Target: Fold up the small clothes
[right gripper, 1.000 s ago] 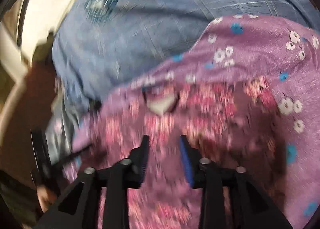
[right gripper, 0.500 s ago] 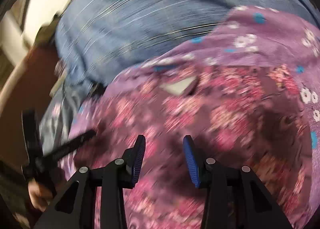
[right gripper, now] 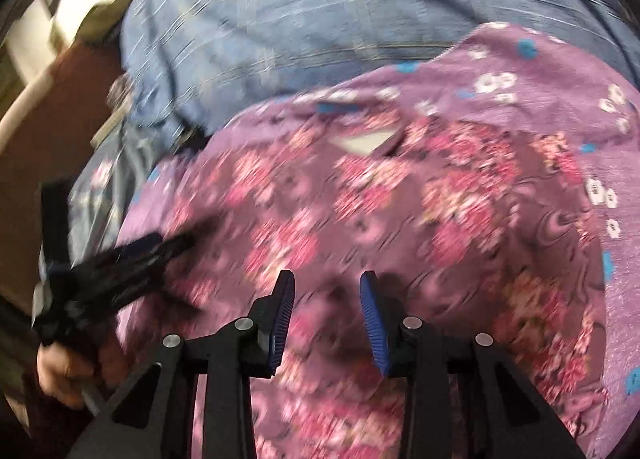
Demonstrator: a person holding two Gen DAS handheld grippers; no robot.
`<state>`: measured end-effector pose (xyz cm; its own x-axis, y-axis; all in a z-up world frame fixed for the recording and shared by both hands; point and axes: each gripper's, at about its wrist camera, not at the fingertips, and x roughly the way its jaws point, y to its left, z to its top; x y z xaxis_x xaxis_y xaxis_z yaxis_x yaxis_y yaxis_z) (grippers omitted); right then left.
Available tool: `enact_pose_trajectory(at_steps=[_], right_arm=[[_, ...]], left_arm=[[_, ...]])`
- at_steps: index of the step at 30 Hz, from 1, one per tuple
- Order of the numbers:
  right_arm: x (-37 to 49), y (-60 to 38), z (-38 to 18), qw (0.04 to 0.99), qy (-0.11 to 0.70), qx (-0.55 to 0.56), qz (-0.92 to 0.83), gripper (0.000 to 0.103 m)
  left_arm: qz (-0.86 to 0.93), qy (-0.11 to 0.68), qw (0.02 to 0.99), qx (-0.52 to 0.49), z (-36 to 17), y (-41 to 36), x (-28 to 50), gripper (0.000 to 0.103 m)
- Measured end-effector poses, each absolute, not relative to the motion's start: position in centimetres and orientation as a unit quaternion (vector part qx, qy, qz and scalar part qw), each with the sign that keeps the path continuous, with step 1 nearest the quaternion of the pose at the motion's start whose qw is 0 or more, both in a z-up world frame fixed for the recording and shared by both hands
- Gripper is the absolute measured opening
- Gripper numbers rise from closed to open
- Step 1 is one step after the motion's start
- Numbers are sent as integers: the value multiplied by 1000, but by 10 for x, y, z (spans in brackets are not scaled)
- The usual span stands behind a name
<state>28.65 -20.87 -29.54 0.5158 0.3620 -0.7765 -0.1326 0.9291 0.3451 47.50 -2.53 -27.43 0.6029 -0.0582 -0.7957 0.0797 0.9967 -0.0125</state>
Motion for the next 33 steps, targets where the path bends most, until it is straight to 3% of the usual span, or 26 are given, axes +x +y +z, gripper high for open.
enact_pose_trajectory(at_steps=[1,5,11,13,22,26,33], right_arm=[[291,-208,-303,855,486,116,137,34],[293,-206,-300,860,481,103,138,33],[292,-243,-296,878,455,140,55,35],[295,-251,-304,869,467,154,51,31],[285,-231,-286,897,427,102,49,33],[294,-229,-307,878,468,87,38,34],[282,-217,-288,902,426,58,40,33]], left_arm=[[-33,448,893,20,-279,-25,479,62],[-8,439,894,87,-288,-46,479,64],[-18,422,904,69,-274,-49,470,64],[-20,409,909,76,-269,-52,462,64],[-22,395,915,83,-259,-60,449,64],[-24,400,913,83,-262,-61,452,64],[-28,410,907,91,-267,-66,458,64]])
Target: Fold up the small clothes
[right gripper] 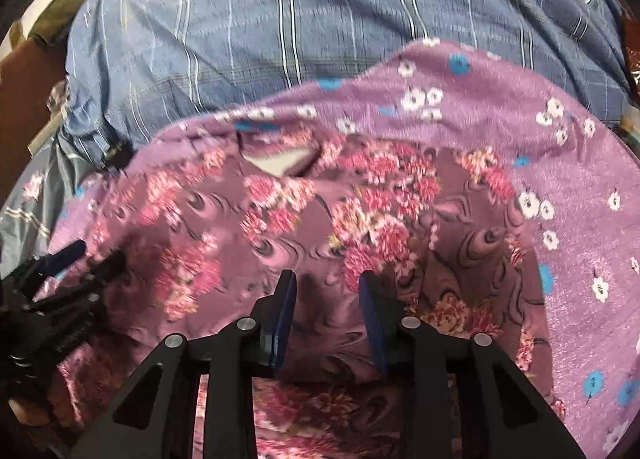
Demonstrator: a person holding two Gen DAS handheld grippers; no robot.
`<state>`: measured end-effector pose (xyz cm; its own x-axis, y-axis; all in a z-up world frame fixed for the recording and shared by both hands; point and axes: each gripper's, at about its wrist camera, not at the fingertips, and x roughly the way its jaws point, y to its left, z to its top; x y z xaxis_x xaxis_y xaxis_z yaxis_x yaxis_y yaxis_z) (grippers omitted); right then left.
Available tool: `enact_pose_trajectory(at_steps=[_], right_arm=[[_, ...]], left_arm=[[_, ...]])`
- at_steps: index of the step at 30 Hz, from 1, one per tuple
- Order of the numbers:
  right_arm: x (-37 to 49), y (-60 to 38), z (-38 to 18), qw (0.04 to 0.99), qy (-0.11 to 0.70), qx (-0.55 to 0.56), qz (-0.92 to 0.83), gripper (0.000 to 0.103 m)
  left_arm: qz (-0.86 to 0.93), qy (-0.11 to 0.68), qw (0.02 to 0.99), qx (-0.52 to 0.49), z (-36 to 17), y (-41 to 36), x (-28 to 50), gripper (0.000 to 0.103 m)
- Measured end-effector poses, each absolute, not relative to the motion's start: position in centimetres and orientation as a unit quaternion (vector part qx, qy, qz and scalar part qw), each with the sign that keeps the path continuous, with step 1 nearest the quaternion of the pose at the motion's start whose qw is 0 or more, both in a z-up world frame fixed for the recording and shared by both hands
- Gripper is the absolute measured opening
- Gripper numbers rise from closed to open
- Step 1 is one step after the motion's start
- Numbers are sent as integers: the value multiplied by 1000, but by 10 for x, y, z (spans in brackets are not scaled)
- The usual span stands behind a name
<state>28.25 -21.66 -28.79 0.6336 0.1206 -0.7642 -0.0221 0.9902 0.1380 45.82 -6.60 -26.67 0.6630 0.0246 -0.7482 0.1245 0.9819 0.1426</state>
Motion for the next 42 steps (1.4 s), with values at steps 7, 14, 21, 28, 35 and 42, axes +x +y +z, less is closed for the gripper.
enact_pose_trajectory(at_steps=[7,14,21,28,35,42], right_arm=[[270,-211,-266,923,385,15,16,34],[264,-209,-260,929,371,-8,10,34],[262,-216,-256,931,366,-3,7,34],[259,-210,-256,923,379,28,68,34],[254,-187,-249,924,370,12,93,34],[248,-152,-244,922,366,-9,129,34]], left_arm=[[-26,411,907,84,-268,-68,458,64],[-33,405,911,73,-262,-76,455,64],[-45,399,913,64,-256,-84,450,64],[-37,391,918,60,-251,-79,450,64],[8,379,924,44,-242,-49,459,64],[43,376,926,15,-236,-14,468,64]])
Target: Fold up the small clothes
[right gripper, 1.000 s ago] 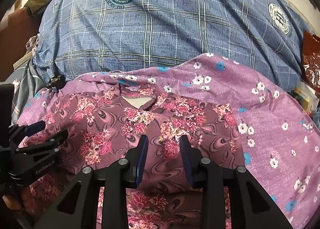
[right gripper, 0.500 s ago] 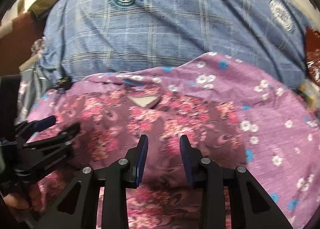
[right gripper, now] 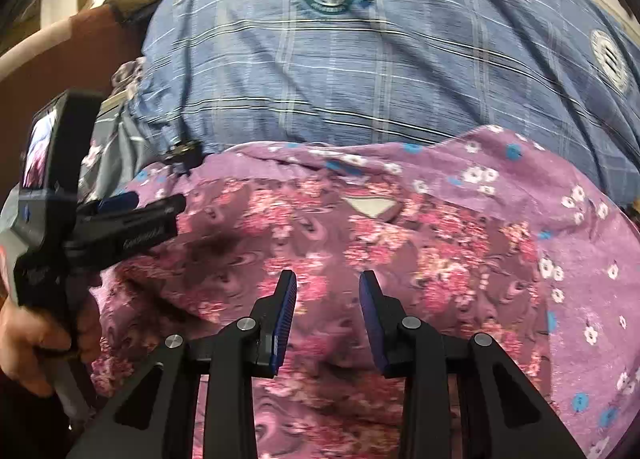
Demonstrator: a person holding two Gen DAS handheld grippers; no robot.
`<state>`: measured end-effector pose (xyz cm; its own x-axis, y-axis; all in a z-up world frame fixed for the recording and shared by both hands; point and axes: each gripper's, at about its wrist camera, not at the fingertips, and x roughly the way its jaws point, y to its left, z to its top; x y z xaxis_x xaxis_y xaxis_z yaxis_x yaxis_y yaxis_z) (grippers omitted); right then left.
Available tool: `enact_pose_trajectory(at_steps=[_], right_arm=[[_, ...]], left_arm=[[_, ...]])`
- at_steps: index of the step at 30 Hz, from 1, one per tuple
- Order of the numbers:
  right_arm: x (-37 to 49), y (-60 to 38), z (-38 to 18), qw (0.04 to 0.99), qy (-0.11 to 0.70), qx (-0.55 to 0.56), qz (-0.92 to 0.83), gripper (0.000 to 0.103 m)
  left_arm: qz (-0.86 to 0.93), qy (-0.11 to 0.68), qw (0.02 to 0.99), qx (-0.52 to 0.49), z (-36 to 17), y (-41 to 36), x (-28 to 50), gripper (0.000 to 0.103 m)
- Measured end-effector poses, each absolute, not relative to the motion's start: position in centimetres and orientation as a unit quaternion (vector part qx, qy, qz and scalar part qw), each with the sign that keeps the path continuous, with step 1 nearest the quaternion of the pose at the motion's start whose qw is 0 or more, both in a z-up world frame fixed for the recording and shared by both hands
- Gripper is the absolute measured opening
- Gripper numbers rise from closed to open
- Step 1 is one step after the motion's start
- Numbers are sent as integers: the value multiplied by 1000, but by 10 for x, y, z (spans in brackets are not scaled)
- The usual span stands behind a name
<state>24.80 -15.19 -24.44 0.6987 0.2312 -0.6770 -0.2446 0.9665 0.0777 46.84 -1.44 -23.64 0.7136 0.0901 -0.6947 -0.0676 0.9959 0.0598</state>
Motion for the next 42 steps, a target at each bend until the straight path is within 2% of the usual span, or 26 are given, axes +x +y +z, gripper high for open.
enact_pose_trajectory(at_steps=[19,42], right_arm=[[221,-83,-231,921,337,-76,183,34],[199,-69,-225,920,318,-106,205,34]], left_arm=[[72,376,924,0,-238,25,472,64],[75,377,923,5,-239,30,471,64]])
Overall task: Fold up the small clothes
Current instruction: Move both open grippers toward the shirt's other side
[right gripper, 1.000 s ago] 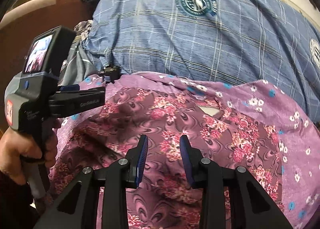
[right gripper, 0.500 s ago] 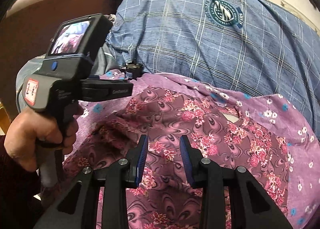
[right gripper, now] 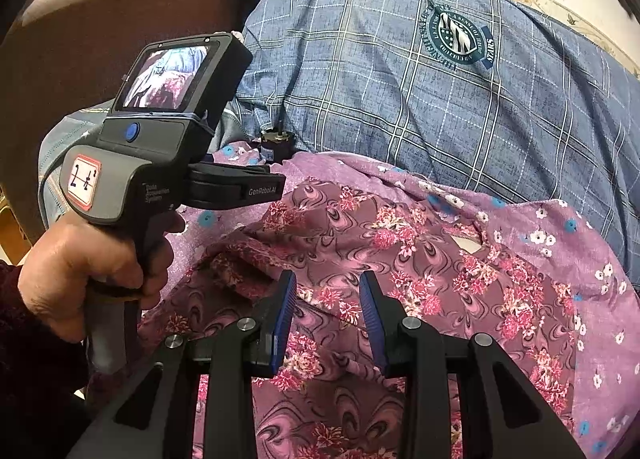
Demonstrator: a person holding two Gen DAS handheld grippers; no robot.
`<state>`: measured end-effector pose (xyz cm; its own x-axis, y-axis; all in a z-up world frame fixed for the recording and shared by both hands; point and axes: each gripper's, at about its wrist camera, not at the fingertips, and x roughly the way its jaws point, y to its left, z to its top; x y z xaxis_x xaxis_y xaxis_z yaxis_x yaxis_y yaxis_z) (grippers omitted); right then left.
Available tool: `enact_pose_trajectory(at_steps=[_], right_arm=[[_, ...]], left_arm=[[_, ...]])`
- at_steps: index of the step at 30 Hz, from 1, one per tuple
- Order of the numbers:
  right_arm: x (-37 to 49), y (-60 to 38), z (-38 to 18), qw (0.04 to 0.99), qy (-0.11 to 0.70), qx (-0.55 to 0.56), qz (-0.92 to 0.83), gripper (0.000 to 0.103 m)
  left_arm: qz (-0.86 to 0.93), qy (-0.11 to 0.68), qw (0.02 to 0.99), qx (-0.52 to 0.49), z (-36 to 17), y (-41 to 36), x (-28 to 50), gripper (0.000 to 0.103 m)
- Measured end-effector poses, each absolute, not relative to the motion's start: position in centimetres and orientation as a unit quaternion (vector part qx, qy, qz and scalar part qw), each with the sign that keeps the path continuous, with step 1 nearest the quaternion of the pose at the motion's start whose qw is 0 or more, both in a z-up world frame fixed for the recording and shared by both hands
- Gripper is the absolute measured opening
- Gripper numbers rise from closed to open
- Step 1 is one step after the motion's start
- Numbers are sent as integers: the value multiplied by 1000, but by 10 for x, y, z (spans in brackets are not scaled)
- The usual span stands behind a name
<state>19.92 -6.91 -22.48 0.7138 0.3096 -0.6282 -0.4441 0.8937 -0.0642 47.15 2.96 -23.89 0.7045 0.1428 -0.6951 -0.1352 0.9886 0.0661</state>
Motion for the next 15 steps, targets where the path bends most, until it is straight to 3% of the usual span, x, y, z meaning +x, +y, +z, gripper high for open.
enact_pose_trajectory(at_steps=[15], right_arm=[[211,-76,-240,910,349,-107,198,34]], left_arm=[[70,379,923,14,-240,29,470,64]])
